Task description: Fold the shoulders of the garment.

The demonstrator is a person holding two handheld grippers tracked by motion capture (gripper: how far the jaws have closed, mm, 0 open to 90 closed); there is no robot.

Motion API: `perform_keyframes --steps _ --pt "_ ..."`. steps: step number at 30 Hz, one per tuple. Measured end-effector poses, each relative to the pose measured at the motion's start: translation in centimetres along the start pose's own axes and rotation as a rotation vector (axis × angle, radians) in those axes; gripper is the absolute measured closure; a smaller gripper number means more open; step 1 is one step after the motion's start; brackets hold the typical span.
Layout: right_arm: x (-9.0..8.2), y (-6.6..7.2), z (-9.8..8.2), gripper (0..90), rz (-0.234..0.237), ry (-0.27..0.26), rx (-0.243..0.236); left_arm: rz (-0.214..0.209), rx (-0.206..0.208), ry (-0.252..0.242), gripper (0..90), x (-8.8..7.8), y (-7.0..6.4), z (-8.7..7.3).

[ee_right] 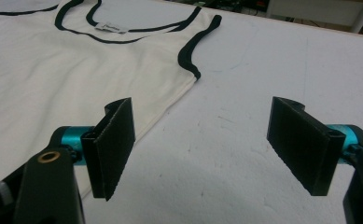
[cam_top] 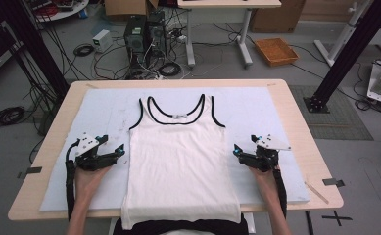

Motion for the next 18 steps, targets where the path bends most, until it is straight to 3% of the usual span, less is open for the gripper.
perform_keyframes --steps 9,18 --pt "0.07 0.01 -0.01 24.8 0.002 0.004 -0.007 -0.001 0.001 -0.041 26.0 -0.49 -0.05 0.14" --pt "0.08 0.02 -0.03 24.6 -0.013 0.006 -0.010 0.001 0.007 -0.041 26.5 -0.50 -0.10 0.15"
Point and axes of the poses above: each handheld gripper's, and its own axes: x roughly forward along the jaws, z roughly out of its top, y roughly to its left, the point moved 8 cm from there along x, roughly forward along the jaws, and after that the axes turned 14 degrees about -z, right-handed, at the moved point
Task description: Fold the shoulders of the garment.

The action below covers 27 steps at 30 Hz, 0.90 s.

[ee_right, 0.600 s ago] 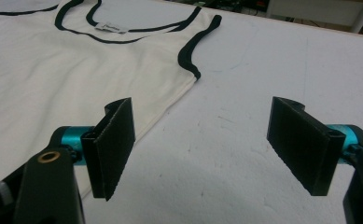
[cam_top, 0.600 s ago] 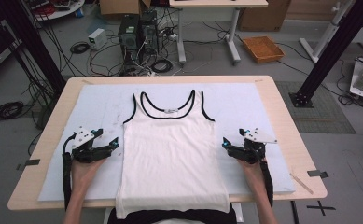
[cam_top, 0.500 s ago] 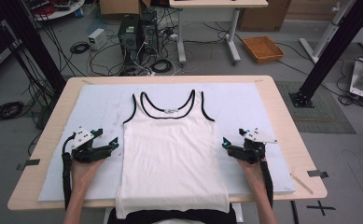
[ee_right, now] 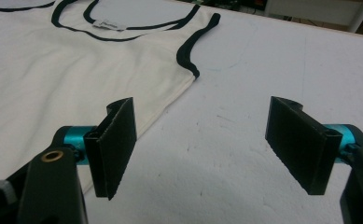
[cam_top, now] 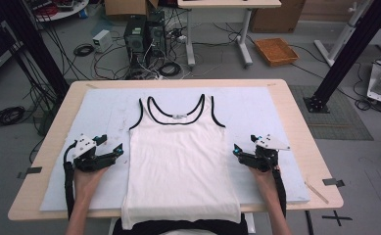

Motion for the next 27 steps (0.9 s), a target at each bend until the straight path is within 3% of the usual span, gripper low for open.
perform_keyframes --steps 7,17,27 --pt "0.03 -0.09 0.03 23.3 -0.008 -0.002 0.006 0.016 -0.007 -0.019 28.1 -0.15 0.10 0.06" --pt "0.05 -0.29 0.01 24.1 -0.021 0.002 0.024 0.031 -0.004 0.007 27.9 0.05 0.14 -0.04" --pt "0.09 -0.28 -0.03 24.6 -0.017 0.013 0.032 0.012 -0.011 0.015 28.1 0.15 0.13 -0.06"
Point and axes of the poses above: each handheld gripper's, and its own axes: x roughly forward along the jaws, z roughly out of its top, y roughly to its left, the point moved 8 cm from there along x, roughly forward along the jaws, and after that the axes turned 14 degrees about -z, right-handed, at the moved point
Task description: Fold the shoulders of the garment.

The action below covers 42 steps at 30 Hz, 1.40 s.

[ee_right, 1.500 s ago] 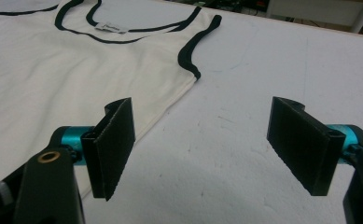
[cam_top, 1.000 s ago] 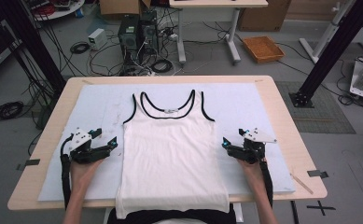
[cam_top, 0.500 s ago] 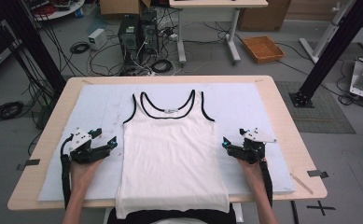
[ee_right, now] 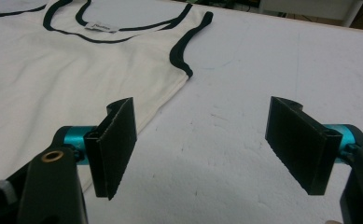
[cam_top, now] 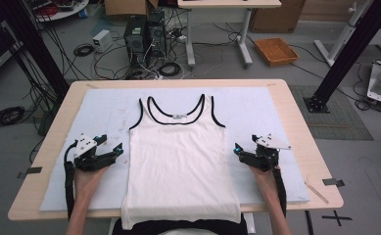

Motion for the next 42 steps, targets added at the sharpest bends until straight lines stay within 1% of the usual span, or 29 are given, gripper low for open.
perform_keyframes --steps 1,4,6,8,9,12,13,15,16,19,21,22,24,26,28,29,30,31,32,33,34,36,37,39,40,41,42 --pt "0.0 0.0 0.0 24.6 0.001 -0.004 -0.009 -0.002 0.003 -0.002 28.2 0.0 0.0 0.0" --pt "0.0 0.1 0.0 24.6 0.005 0.000 -0.011 -0.016 0.004 0.004 28.1 0.0 -0.1 0.0" --pt "0.0 0.1 0.0 24.6 0.004 -0.003 -0.014 -0.030 0.000 0.017 28.1 0.2 -0.1 0.0" --pt "0.0 0.1 0.0 24.6 0.006 -0.005 -0.016 -0.030 0.011 0.035 28.1 0.3 0.0 0.1" --pt "0.0 0.1 0.0 24.6 0.005 -0.003 -0.015 -0.040 0.008 0.034 28.1 0.3 0.0 0.3" --pt "0.0 0.1 0.0 24.6 0.004 -0.004 -0.019 -0.086 0.011 0.033 28.2 0.4 -0.2 1.6" --pt "0.0 0.1 0.0 24.6 0.005 -0.002 -0.019 -0.096 0.018 0.046 28.5 0.6 -0.2 2.1" --pt "0.0 0.1 0.0 24.6 0.004 -0.001 -0.025 -0.100 0.044 0.068 32.1 1.0 0.0 3.3" --pt "0.0 0.1 0.0 24.6 0.004 -0.001 -0.025 -0.100 0.056 0.079 32.1 1.4 0.2 3.9" --pt "0.0 0.2 0.0 24.6 0.004 0.001 -0.024 -0.117 0.034 0.122 32.6 2.8 1.2 5.3" --pt "0.0 0.2 0.0 24.6 0.004 0.002 -0.026 -0.132 0.004 0.153 32.6 3.8 2.0 6.0" --pt "0.0 0.2 0.0 24.6 0.004 0.001 -0.025 -0.141 -0.008 0.159 32.6 4.4 2.3 6.3" --pt "0.1 0.2 0.0 24.6 0.003 0.002 -0.027 -0.155 -0.015 0.191 34.7 5.4 2.8 6.8" --pt "0.1 0.2 0.0 24.6 0.003 0.005 -0.029 -0.151 -0.012 0.215 36.7 6.5 3.5 7.4" --pt "0.1 0.2 0.0 24.7 0.004 0.005 -0.034 -0.152 -0.023 0.237 37.9 7.6 4.0 7.9" --pt "0.1 0.2 0.0 24.6 0.003 0.005 -0.035 -0.151 -0.025 0.250 39.9 8.2 4.2 8.2" --pt "0.1 0.2 -0.1 24.6 0.003 0.008 -0.034 -0.146 -0.017 0.260 40.4 8.7 4.4 8.5" --pt "0.1 0.2 -0.1 24.7 0.002 0.009 -0.035 -0.144 -0.018 0.272 41.8 9.3 4.6 8.8" --pt "0.2 0.2 -0.1 24.7 0.001 0.011 -0.035 -0.139 -0.015 0.286 42.1 9.9 4.8 9.1" --pt "0.2 0.2 -0.1 24.6 0.001 0.009 -0.036 -0.131 -0.015 0.291 42.1 10.5 5.1 9.4" --pt "0.2 0.3 -0.1 24.6 -0.002 0.009 -0.034 -0.131 -0.022 0.304 42.1 11.0 5.4 9.7" --pt "0.1 0.3 0.0 24.6 -0.003 0.007 -0.040 -0.126 -0.033 0.309 42.3 12.1 6.1 10.2" --pt "0.1 0.3 -0.1 24.6 -0.003 0.008 -0.039 -0.125 -0.044 0.317 42.4 12.6 6.4 10.4" --pt "0.2 0.3 0.0 24.6 -0.003 0.008 -0.035 -0.118 -0.053 0.318 43.3 13.6 7.2 10.6" --pt "0.2 0.2 -0.1 24.6 -0.001 0.012 -0.036 -0.118 -0.068 0.324 43.6 14.1 7.5 10.7" --pt "0.2 0.2 -0.1 24.7 0.000 0.013 -0.033 -0.113 -0.071 0.330 43.6 14.5 7.9 10.7" --pt "0.2 0.2 -0.1 24.7 0.000 0.015 -0.035 -0.099 -0.069 0.322 43.8 14.9 8.3 10.8"
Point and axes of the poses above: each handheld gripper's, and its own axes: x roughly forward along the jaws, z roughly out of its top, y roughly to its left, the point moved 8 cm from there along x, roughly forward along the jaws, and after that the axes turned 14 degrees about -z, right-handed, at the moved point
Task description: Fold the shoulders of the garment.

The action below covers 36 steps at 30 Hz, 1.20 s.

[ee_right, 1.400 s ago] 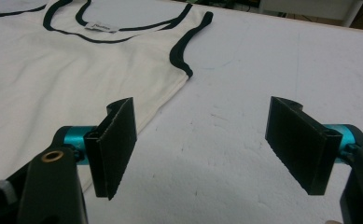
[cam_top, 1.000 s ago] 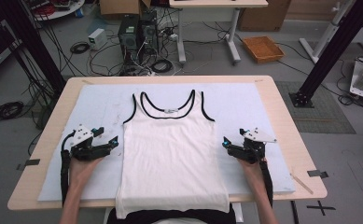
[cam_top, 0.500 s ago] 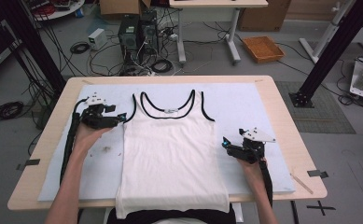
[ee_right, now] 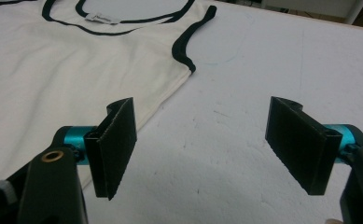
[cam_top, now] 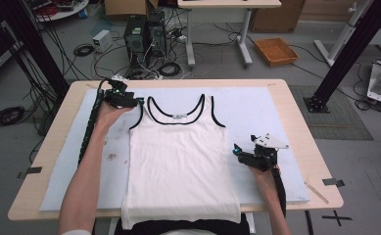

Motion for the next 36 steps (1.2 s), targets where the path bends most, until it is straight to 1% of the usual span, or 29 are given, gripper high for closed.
perform_keyframes --steps 1,2,5,7,8,10,11,12,14,15,17,18,20,22,25,26,27,29,32,33,35,36 --pt "0.0 0.0 0.0 24.7 -0.001 0.003 -0.004 0.005 -0.007 -0.012 45.6 0.2 0.3 0.1" --pt "0.0 0.1 0.0 24.7 -0.002 0.004 -0.008 0.010 -0.014 -0.013 46.3 0.6 0.7 0.2" --pt "0.1 0.2 -0.1 24.8 -0.008 0.011 -0.029 0.044 -0.019 -0.001 49.3 1.6 1.7 0.0" --pt "0.1 0.2 -0.1 24.8 -0.009 0.014 -0.030 0.059 -0.040 0.010 50.0 2.1 2.3 -0.1" --pt "0.1 0.2 -0.1 24.9 -0.012 0.015 -0.030 0.065 -0.036 0.003 51.4 2.3 2.5 0.0" --pt "0.1 0.2 -0.1 24.8 -0.017 0.015 -0.026 0.067 -0.040 -0.021 52.9 2.7 2.8 0.0" --pt "0.1 0.2 -0.1 24.8 -0.017 0.017 -0.022 0.073 -0.048 -0.019 53.6 3.0 3.0 -0.2" --pt "0.1 0.2 -0.1 24.8 -0.017 0.017 -0.022 0.074 -0.061 -0.020 54.3 3.2 3.2 -0.3" --pt "0.1 0.2 -0.1 24.8 -0.020 0.018 -0.024 0.053 -0.091 -0.032 54.5 3.8 3.5 -0.7" --pt "0.1 0.2 -0.1 24.8 -0.021 0.017 -0.028 0.045 -0.098 -0.036 54.5 4.0 3.6 -0.8" --pt "0.2 0.2 -0.1 24.8 -0.022 0.016 -0.027 0.032 -0.101 -0.034 54.3 4.4 3.6 -1.0" --pt "0.2 0.2 -0.1 24.8 -0.023 0.019 -0.026 0.033 -0.100 -0.039 54.1 4.5 3.6 -0.9" --pt "0.2 0.2 -0.1 24.9 -0.023 0.021 -0.028 0.044 -0.103 -0.056 53.9 4.6 3.7 -0.8" --pt "0.2 0.2 -0.1 25.0 -0.025 0.020 -0.033 0.028 -0.125 -0.089 53.9 4.8 3.7 -0.6" --pt "0.2 0.3 -0.1 25.0 -0.024 0.024 -0.037 0.048 -0.121 -0.068 54.0 5.3 4.0 -0.9" --pt "0.2 0.3 -0.1 25.0 -0.023 0.025 -0.038 0.046 -0.129 -0.066 54.0 5.5 4.0 -1.1" --pt "0.2 0.3 -0.1 25.1 -0.023 0.023 -0.040 0.046 -0.132 -0.053 54.0 5.8 4.0 -1.3" --pt "0.2 0.3 -0.1 25.1 -0.023 0.026 -0.041 0.052 -0.124 -0.030 54.0 6.3 4.1 -1.7" --pt "0.3 0.3 -0.1 25.1 -0.022 0.027 -0.043 0.067 -0.119 -0.014 53.9 7.0 4.1 -2.0" --pt "0.3 0.3 -0.2 25.2 -0.023 0.029 -0.046 0.077 -0.115 -0.013 54.0 7.1 4.2 -2.1" --pt "0.3 0.3 -0.2 25.2 -0.023 0.030 -0.047 0.081 -0.118 -0.020 55.6 7.2 4.2 -2.0" --pt "0.3 0.3 -0.2 25.2 -0.023 0.030 -0.047 0.083 -0.112 -0.019 55.6 7.1 4.2 -2.0"
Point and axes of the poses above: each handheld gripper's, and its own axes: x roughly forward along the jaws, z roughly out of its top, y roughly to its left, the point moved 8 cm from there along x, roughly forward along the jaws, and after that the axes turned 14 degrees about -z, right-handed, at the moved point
